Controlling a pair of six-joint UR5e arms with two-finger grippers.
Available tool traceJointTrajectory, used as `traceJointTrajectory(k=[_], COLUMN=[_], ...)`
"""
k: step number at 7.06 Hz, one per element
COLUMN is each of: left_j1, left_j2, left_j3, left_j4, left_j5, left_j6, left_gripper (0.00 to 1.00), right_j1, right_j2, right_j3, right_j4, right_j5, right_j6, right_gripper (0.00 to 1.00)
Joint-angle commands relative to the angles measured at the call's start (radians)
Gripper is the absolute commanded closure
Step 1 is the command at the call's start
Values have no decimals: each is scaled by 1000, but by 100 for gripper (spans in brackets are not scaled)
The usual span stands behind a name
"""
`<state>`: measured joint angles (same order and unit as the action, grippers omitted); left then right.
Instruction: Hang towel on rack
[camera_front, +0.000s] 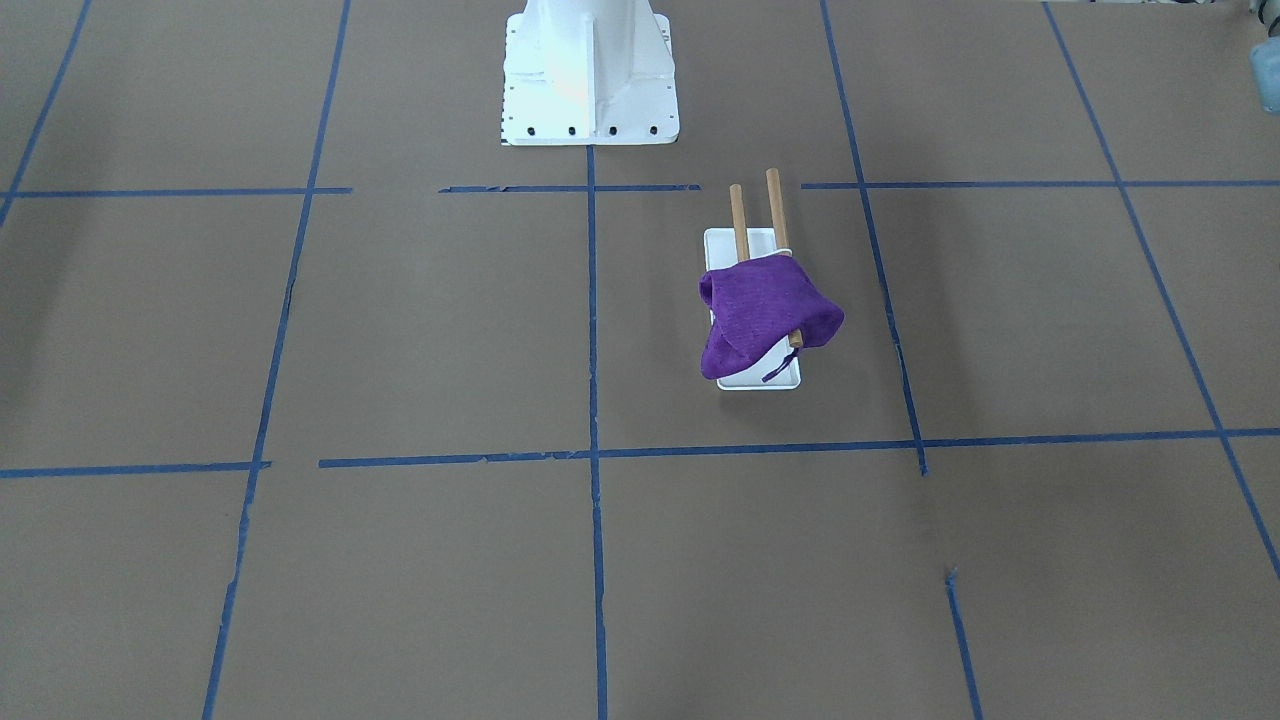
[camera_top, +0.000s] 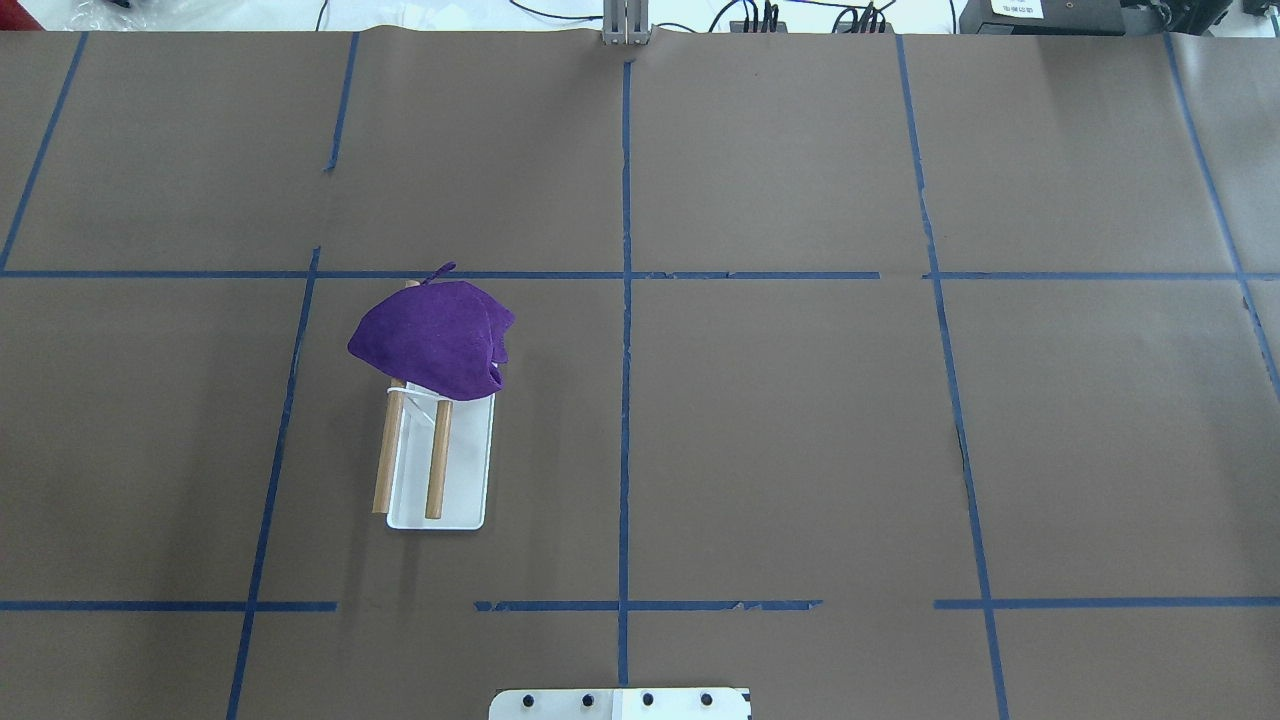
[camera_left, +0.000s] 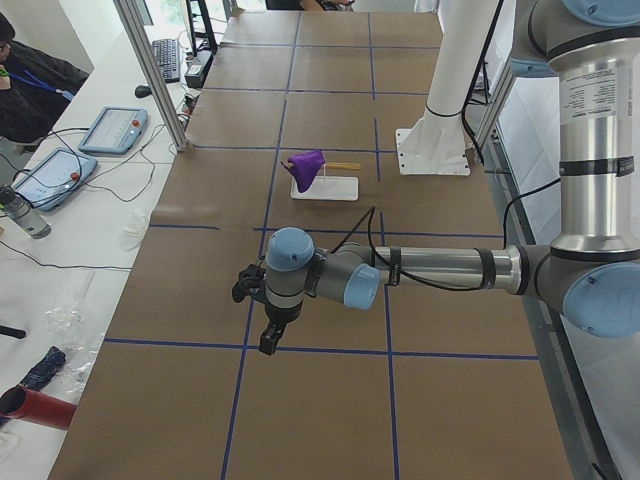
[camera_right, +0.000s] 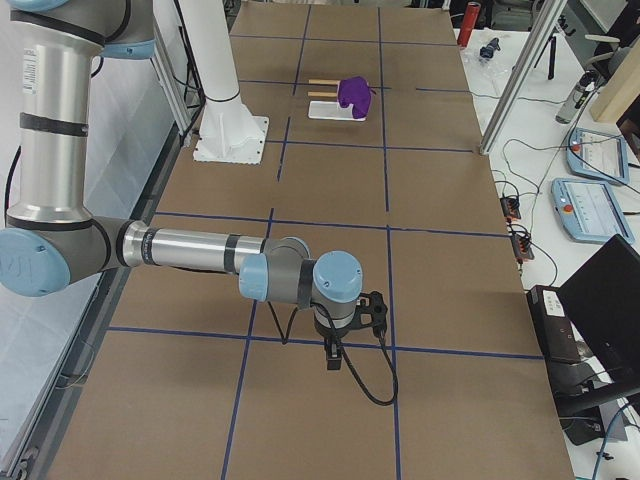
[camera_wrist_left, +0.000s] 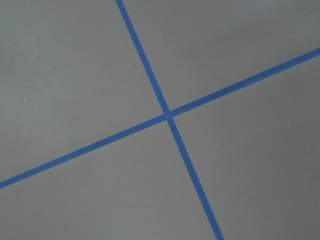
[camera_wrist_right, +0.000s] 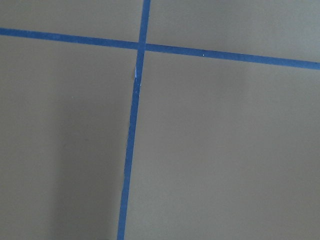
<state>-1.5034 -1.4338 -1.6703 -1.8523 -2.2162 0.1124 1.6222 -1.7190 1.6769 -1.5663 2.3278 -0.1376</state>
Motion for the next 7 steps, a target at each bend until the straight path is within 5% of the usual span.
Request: traceJointTrajectory(k=[1,5,7], left_j1=[-46,-54,-54], left_j2=[29,-68,-74], left_j3=[-9,-68,-95], left_j4=[107,348,348], left_j5=[-5,-64,-80], left_j6=[-7,-5,-4], left_gripper=[0,0,0], right_j1=[5,5,4], right_j2=[-4,-1,9], right_j3=[1,3,3], right_j4=[67,77,77], right_j5=[-18,-16,-16], right_j6=[93,93,93], right_gripper=[0,0,0])
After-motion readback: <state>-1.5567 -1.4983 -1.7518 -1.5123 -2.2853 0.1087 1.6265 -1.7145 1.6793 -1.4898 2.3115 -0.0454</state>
